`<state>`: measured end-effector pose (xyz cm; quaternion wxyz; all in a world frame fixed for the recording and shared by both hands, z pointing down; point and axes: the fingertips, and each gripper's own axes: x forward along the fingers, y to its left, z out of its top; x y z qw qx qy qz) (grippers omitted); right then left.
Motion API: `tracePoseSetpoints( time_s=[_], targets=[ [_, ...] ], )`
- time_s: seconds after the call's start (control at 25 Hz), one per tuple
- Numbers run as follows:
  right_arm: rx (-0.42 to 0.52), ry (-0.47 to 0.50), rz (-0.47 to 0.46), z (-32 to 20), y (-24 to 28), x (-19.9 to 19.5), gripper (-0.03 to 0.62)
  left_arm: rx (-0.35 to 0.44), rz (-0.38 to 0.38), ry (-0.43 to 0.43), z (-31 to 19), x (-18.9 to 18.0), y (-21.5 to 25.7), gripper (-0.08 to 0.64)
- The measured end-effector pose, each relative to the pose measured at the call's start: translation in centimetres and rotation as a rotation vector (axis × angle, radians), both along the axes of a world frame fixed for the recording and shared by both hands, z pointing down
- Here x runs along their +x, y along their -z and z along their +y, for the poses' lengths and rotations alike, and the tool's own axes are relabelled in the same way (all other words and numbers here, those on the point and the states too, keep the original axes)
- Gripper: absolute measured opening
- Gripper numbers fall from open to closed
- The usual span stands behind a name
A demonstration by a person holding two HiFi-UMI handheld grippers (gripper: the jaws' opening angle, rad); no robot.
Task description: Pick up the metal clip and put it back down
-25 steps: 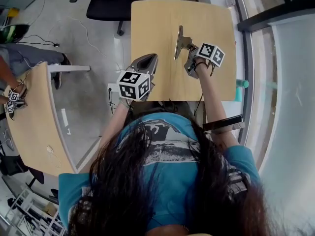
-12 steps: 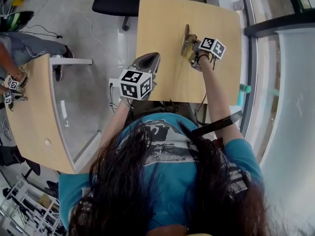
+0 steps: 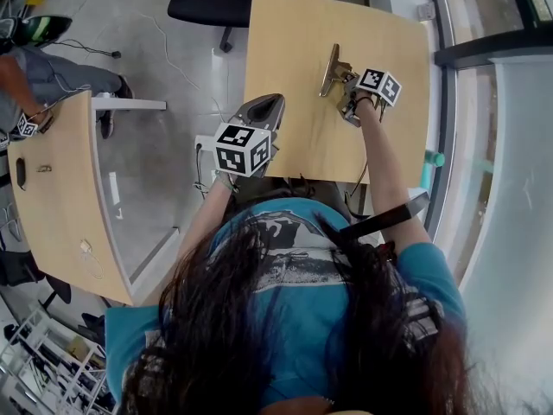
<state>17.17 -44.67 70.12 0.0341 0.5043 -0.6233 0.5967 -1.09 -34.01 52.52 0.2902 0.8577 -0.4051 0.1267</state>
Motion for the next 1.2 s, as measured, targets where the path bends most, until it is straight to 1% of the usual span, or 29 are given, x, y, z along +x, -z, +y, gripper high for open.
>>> tracePoseSetpoints(
  time_s=[0.04, 0.12, 0.24, 0.36, 0.44, 0.6, 0.72, 0.84, 1.0, 1.08, 1.2],
  targets=[
    [0.002, 0.022, 0.004, 0.0, 0.1, -0.2, 0.102, 0.001, 0.001, 0.0, 0.0, 0.1, 0.0, 0.002],
    [0.001, 0.039, -0.006, 0.1, 0.4, -0.7, 0.132, 0.004, 0.001, -0.005, 0.0, 0.3, 0.2, 0.002],
    [-0.017, 0.025, -0.017, 0.4, 0.8, -0.6, 0.149, 0.008, 0.004, -0.013, 0.2, 0.6, 0.3, 0.002],
    [-0.022, 0.008, 0.015, 1.2, 1.3, 0.2, 0.152, 0.012, 0.01, -0.016, 0.2, 0.7, 0.4, 0.002],
    [-0.008, -0.015, 0.023, 1.8, 1.9, 0.7, 0.152, 0.013, 0.014, -0.02, 0.2, 0.6, 0.5, 0.002],
    [0.037, -0.088, 0.003, 3.4, 3.4, 1.5, 0.15, 0.014, 0.021, -0.032, 0.4, 0.5, 0.5, 0.002],
    [0.079, -0.114, 0.001, 5.1, 4.9, 1.5, 0.15, 0.018, 0.027, -0.053, 0.8, 0.8, 0.6, 0.002],
    [0.129, -0.13, -0.027, 6.8, 6.9, 0.3, 0.15, 0.017, 0.034, -0.074, 0.9, 0.7, 0.6, 0.002],
    [0.191, -0.135, -0.109, 8.9, 9.6, -2.5, 0.147, 0.003, 0.045, -0.098, 1.0, 0.4, 0.3, 0.002],
    [0.212, -0.134, -0.136, 10.0, 10.7, -3.9, 0.136, -0.002, 0.047, -0.112, 1.2, 0.2, 0.1, 0.002],
    [0.234, -0.119, -0.1, 12.0, 12.0, -5.2, 0.11, -0.012, 0.05, -0.138, 1.5, 0.2, -0.4, 0.002]
  ],
)
